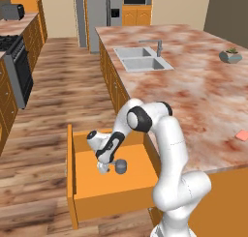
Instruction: Pick the measuring cup from the drawer and place it on the counter.
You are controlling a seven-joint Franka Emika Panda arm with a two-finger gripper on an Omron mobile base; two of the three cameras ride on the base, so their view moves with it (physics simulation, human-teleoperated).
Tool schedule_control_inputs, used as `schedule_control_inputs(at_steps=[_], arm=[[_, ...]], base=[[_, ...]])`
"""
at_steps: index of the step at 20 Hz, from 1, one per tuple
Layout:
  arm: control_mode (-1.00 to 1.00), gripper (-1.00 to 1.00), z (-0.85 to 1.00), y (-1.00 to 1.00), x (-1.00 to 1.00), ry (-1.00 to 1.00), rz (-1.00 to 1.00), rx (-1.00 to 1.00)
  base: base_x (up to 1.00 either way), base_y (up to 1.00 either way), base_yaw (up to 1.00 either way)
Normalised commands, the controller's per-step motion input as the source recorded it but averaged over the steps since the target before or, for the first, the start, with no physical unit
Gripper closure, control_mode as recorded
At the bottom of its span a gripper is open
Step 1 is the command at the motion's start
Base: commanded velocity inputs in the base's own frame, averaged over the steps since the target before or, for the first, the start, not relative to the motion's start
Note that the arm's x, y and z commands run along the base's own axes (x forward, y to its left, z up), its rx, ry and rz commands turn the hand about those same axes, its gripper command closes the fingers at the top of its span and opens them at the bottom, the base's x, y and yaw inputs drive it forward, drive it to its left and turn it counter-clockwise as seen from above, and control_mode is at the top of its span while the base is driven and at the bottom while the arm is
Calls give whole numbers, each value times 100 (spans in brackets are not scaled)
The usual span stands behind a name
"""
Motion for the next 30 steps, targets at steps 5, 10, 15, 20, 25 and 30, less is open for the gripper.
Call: schedule_control_inputs(at_steps=[5,10,15,20,25,30], arm=[[-100,-100,-45,-9,31,-1,0,0],[-100,-100,-5,-10,38,-9,3,0],[-100,100,-12,-43,18,-3,3,0],[-100,100,-15,-55,4,0,0,0],[-100,100,54,-43,0,-3,1,5],[-100,100,100,0,-2,-10,2,0]], base=[[0,0,0],[0,0,0],[0,0,0],[0,0,0],[0,0,0],[0,0,0]])
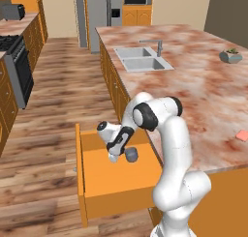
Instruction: Pick the measuring cup from the drawer and place it on the counter.
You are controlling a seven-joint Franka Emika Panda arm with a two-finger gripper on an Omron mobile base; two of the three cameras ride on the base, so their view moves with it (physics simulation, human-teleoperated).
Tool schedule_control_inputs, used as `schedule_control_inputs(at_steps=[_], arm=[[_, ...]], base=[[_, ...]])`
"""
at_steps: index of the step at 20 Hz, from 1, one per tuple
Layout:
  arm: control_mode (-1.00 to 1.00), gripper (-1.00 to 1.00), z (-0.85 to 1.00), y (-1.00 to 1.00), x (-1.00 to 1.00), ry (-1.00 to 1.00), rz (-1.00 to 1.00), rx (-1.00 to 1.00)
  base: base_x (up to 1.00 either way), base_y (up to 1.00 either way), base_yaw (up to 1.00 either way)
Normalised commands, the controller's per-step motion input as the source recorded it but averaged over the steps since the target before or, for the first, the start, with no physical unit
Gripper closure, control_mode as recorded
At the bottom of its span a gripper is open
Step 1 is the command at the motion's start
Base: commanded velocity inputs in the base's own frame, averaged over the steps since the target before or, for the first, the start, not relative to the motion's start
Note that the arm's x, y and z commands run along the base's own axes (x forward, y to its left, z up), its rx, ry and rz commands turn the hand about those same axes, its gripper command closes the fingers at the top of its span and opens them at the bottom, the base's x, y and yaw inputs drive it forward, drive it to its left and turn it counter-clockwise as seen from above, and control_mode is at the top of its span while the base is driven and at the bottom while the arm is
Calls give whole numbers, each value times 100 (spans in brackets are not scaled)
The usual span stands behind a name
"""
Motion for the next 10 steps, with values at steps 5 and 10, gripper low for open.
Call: schedule_control_inputs(at_steps=[5,10], arm=[[-100,100,100,23,0,-5,5,5],[-100,100,100,18,-4,-9,15,1]], base=[[0,0,0],[0,0,0]])
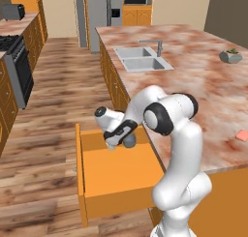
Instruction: Pick the measuring cup from the drawer and place it on the counter.
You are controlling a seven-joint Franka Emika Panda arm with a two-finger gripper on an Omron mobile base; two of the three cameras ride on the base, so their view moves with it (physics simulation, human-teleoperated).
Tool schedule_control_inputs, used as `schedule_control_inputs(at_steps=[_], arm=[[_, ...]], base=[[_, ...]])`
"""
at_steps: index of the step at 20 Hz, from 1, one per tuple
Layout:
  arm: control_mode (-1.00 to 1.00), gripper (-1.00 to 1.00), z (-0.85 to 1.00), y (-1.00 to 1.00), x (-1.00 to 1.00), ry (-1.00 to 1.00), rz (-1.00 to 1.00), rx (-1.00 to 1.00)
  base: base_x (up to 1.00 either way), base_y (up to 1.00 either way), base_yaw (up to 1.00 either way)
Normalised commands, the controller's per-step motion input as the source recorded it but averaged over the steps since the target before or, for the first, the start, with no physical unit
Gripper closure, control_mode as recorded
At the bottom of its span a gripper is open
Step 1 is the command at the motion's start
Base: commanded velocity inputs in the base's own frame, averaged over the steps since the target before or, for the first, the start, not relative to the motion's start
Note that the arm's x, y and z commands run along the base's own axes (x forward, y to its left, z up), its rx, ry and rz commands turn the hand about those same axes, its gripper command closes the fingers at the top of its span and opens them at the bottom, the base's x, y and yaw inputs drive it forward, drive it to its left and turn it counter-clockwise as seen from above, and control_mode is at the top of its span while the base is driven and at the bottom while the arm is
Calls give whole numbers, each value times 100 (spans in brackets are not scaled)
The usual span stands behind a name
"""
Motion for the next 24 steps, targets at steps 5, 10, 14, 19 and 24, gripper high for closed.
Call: schedule_control_inputs(at_steps=[5,10,14,19,24], arm=[[-100,100,100,-23,-16,-14,5,8],[-100,100,98,-25,-42,-46,-13,23],[-100,100,76,0,-38,-64,-21,34],[-100,100,83,-15,-53,-53,-14,39],[-100,100,100,-91,-73,17,-20,25]], base=[[0,0,0],[0,0,0],[0,0,0],[0,0,0],[0,0,0]])
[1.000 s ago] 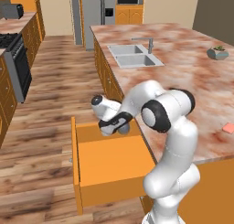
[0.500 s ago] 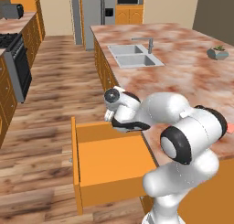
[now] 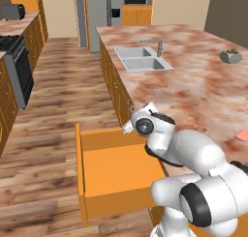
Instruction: Pick the measuring cup from the drawer and place it on the counter.
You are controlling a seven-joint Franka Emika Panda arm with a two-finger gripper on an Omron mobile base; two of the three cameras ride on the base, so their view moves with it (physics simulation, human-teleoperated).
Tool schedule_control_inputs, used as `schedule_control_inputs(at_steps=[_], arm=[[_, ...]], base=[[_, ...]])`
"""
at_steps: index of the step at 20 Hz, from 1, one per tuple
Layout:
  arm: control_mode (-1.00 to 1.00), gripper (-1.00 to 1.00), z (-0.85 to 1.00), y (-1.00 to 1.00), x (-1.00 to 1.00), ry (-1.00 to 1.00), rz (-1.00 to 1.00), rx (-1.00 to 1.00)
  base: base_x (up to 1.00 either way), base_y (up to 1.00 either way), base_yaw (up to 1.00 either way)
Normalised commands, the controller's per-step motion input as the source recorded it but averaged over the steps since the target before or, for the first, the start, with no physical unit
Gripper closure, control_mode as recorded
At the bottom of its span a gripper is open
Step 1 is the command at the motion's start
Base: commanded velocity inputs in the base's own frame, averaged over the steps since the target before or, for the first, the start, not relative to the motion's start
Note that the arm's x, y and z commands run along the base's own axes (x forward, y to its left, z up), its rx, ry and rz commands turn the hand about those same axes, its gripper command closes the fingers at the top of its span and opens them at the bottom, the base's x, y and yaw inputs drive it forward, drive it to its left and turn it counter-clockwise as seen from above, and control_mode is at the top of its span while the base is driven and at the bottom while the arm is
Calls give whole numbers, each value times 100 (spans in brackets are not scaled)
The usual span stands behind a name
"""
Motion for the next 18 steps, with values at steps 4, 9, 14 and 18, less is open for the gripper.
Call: schedule_control_inputs(at_steps=[4,9,14,18], arm=[[-100,100,100,-100,-45,65,-27,20],[-100,100,100,-89,-6,71,-29,5],[-100,100,70,-91,14,82,-29,0],[-100,100,-73,-87,29,50,-19,0]], base=[[0,0,0],[0,0,0],[0,0,0],[0,0,0]])
